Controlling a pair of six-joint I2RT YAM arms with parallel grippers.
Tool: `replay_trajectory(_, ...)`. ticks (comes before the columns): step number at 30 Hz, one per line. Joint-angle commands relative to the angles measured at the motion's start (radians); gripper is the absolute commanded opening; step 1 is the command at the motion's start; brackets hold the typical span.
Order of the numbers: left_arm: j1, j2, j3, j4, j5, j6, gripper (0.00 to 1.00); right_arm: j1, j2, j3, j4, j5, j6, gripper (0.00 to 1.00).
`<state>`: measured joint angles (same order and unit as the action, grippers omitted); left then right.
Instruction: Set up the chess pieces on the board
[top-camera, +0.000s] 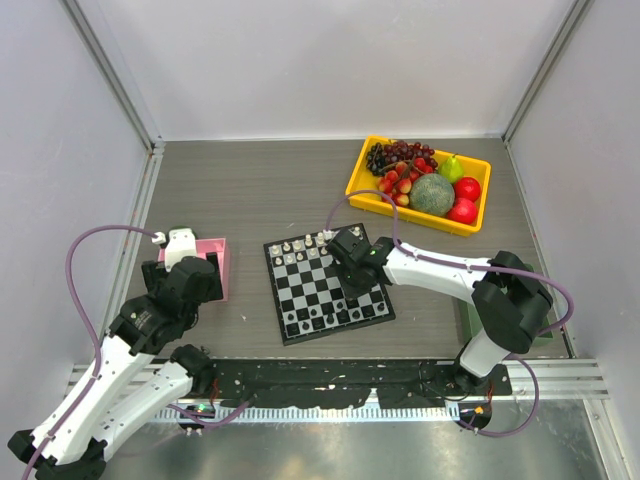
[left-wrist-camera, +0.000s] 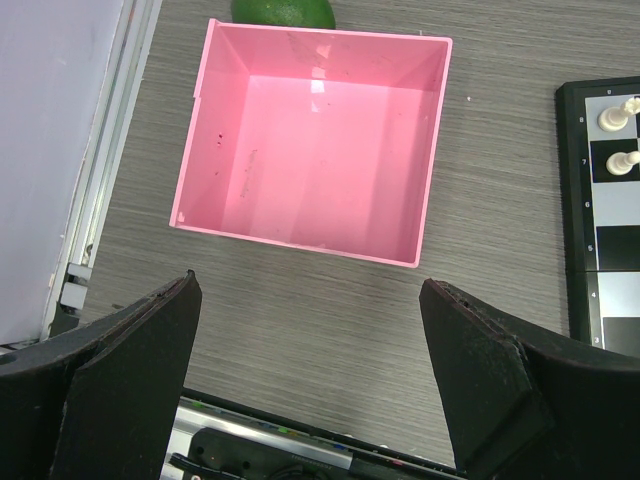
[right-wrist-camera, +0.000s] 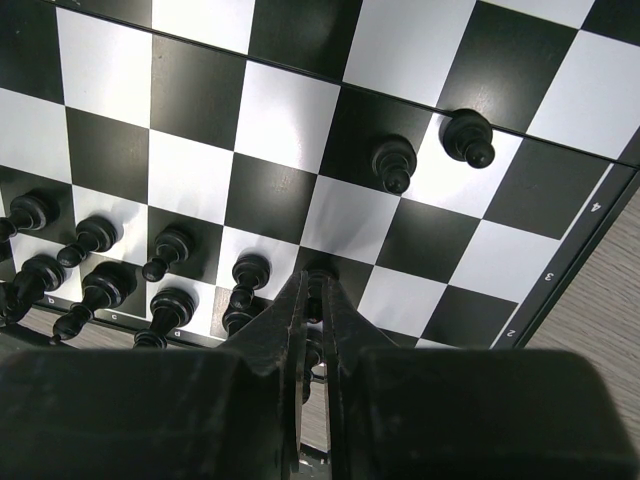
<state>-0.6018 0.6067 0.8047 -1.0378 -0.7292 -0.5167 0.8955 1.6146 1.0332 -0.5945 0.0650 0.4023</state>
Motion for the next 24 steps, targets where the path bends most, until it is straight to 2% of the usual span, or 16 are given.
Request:
replay_trajectory(1,0.004,0.008,0.017,0.018,-0.006,-0.011,0.99,0.008,-0.007,-0.015,-0.001,0.025,0.010,0.11)
replay_trajectory(8,0.002,0.015,0.019,0.019,-0.004,-0.009,0.99,0.008,-0.012,-0.006,0.002,0.010,0.009,0.14)
replay_trajectory(24,0.002,0.013,0.019,0.019,-0.004,-0.011,0.99,0.006,-0.059,0.113,-0.037,0.068,-0.011,0.42)
